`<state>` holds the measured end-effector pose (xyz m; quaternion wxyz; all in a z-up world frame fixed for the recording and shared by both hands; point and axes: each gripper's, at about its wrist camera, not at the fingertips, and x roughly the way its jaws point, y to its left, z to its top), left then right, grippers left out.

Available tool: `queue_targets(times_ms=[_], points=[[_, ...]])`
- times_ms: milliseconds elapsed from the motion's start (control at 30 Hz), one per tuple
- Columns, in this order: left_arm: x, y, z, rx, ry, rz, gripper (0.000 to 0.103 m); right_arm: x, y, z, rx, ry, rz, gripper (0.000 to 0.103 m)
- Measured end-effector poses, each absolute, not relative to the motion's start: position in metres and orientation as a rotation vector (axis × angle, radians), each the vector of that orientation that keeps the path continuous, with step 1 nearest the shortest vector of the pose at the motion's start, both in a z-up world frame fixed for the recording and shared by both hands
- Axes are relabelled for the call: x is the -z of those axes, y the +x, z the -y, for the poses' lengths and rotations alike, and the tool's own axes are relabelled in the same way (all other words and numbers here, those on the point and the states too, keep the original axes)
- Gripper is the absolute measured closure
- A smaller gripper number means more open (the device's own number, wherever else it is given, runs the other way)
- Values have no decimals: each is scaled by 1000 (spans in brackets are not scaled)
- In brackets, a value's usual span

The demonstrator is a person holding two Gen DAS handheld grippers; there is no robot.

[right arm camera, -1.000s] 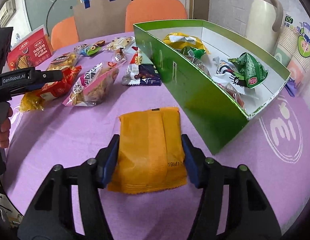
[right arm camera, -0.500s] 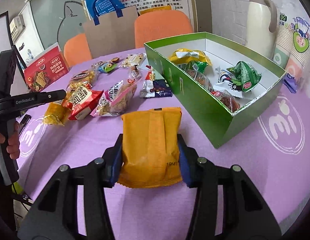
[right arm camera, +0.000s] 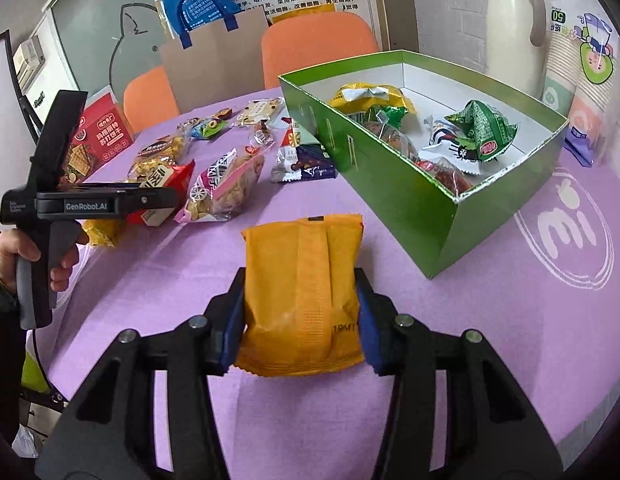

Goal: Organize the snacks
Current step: 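Grasp the orange square packet with the right gripper while the left grasps the red bag, then carry the orange packet and red bag into the green box and open both grippers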

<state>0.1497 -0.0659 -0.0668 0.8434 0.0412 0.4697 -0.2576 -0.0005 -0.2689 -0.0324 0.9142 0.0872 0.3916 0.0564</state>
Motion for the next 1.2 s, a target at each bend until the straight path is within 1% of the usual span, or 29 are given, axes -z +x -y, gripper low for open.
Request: queue_targets(times_ms=[33,67,100,133,200,333,467,633,733,933,1200], points=[[71,151,65,526,80,-997,20,34,0,268,-122,181,-811,53],[73,150,65,490,103,-981,29,35,1,267,-125,179,-813,53],[73,149,64,474,126,-977,42,35,0,267,-127,177,-814,53],[72,148,61,484,109,-981,45,36,0,266,-131,178,-814,53],[67,147,54,501,50,-997,48,33,-1,266,-139,178,-808,53],[43,130,46,516,-1,-938,49,19,-6,265,-175,176,-765,53],[2,116,54,592,-21,-867,48,-11,-8,271,-184,173,-678,53],[-45,109,83,697,-70,-766,48,-45,2,296,-112,151,-580,53],[-60,114,109,743,-68,-740,48,-58,14,317,-62,144,-543,53],[-64,142,171,796,-71,-752,48,-55,54,359,6,137,-547,52],[-32,182,222,785,-84,-845,47,-32,110,394,25,108,-625,52]])
